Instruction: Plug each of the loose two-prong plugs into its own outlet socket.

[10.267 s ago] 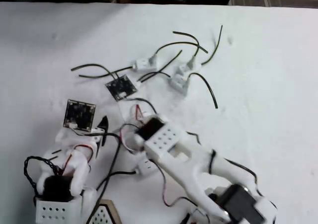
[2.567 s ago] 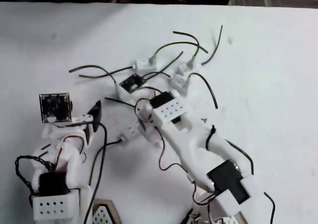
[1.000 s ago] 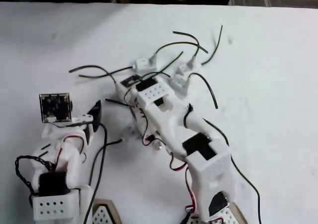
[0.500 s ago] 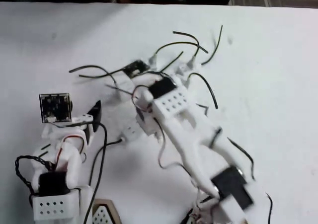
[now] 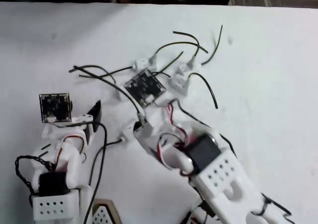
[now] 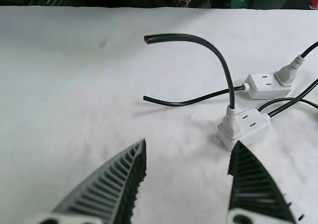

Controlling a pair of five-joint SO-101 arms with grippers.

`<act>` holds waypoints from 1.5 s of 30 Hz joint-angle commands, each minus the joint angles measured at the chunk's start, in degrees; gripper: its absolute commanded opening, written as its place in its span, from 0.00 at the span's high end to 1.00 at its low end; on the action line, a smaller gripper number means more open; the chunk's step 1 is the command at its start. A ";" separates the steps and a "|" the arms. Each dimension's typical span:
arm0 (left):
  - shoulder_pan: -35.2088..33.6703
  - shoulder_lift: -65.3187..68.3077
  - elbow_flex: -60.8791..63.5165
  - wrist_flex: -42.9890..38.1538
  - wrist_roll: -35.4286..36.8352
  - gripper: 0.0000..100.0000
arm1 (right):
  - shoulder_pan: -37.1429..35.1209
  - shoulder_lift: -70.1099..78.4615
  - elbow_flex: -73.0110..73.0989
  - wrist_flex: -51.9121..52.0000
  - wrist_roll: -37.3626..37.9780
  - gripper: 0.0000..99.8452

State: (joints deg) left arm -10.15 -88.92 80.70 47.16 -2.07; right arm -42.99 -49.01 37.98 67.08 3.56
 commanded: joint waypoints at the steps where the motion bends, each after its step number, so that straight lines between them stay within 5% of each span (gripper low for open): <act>1: 2.24 -0.57 0.00 -1.05 0.00 0.73 | -1.98 -4.70 2.11 -3.74 0.09 0.98; 8: 6.73 -0.57 0.70 -0.26 -4.40 0.73 | -9.19 -4.97 7.38 -9.27 0.09 0.98; 29: 16.13 -0.75 -2.55 7.91 -10.20 0.73 | -9.54 3.56 14.15 -19.38 3.78 0.98; 45: 12.44 -0.75 -3.34 6.95 -9.76 0.73 | -6.29 6.46 14.15 -21.85 3.78 0.98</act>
State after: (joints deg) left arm 4.53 -89.01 80.26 55.96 -11.74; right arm -51.78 -42.59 53.10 46.51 6.90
